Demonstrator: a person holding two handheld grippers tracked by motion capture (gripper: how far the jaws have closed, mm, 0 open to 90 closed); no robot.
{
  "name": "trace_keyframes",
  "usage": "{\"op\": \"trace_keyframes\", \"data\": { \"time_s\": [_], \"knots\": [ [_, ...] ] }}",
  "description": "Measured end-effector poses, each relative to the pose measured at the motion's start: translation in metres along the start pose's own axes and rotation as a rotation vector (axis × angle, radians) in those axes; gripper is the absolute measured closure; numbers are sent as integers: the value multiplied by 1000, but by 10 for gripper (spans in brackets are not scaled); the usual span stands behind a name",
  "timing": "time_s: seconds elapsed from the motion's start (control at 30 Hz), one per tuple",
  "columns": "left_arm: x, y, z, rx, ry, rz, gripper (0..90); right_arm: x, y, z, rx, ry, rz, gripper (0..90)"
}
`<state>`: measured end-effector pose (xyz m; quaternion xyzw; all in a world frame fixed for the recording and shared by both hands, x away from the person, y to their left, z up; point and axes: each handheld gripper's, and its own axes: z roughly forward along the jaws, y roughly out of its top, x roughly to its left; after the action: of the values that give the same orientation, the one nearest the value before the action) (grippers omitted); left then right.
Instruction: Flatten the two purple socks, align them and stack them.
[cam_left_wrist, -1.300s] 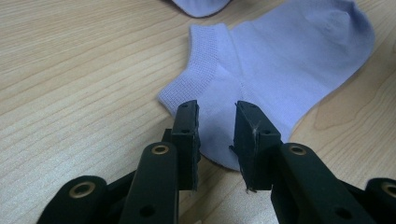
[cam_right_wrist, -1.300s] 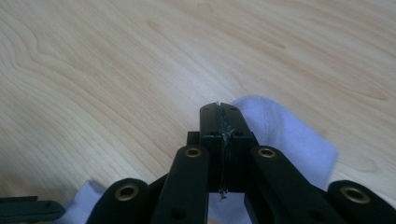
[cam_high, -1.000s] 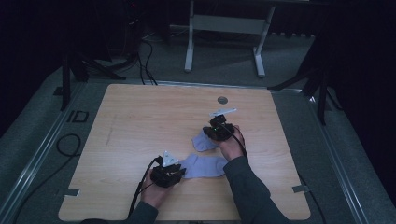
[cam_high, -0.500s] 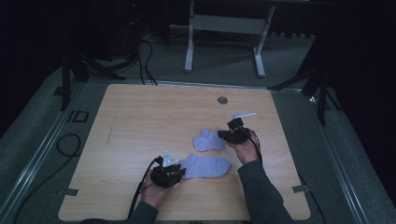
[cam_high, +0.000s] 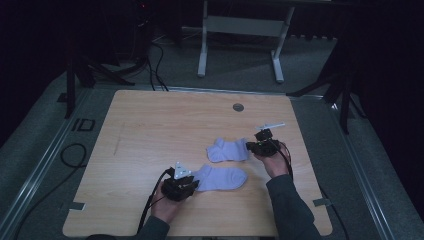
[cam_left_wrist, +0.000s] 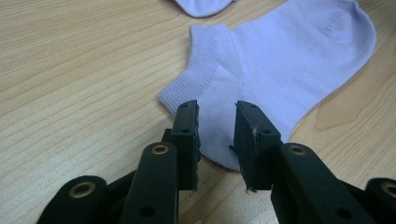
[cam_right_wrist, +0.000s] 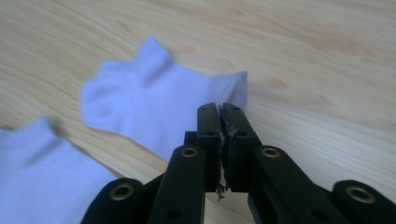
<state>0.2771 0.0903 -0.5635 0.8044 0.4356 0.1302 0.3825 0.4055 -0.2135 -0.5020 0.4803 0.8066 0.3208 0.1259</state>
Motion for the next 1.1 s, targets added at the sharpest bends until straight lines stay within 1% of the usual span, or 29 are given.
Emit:
{"op": "trace_keyframes", "data": {
  "time_s": [0.1,0.13,0.17,0.27,0.3,0.33,0.43,0.57,0.6,0.63,0.67,0.77,0.93,1.03,1.1],
  "knots": [
    [0,0,0,0,0,0,702,-6,-5,1,33,-87,-6,810],
    [0,0,0,0,0,0,702,-8,-6,1,39,-110,-8,781],
    [0,0,0,-1,1,1,702,-10,-6,0,39,-130,-14,733],
    [0,0,1,-2,1,1,702,-12,-5,-3,27,-157,-25,669],
    [0,0,1,-2,1,2,702,-12,-3,-4,19,-150,-34,654],
    [0,0,1,-1,1,2,703,-11,-2,-5,9,-131,-51,638],
    [0,0,1,-2,0,2,702,-2,4,-3,-3,-91,-115,614],
    [0,0,1,-2,-1,2,701,13,9,6,6,-42,-208,614],
    [0,0,1,-2,-1,2,700,13,9,6,6,-42,-208,614],
    [0,0,1,-2,-1,1,700,16,10,10,10,-22,-221,618],
    [0,0,1,-2,-2,1,700,22,12,16,16,5,-247,621],
    [0,0,1,0,-2,2,700,30,15,28,35,16,-277,629],
    [0,0,1,-2,-2,2,700,38,16,45,90,2,-337,639],
    [0,0,1,-1,-2,1,700,41,15,51,103,6,-353,629],
    [-1,0,1,-1,-1,3,700,44,15,53,106,17,-364,629]
  ]
}}
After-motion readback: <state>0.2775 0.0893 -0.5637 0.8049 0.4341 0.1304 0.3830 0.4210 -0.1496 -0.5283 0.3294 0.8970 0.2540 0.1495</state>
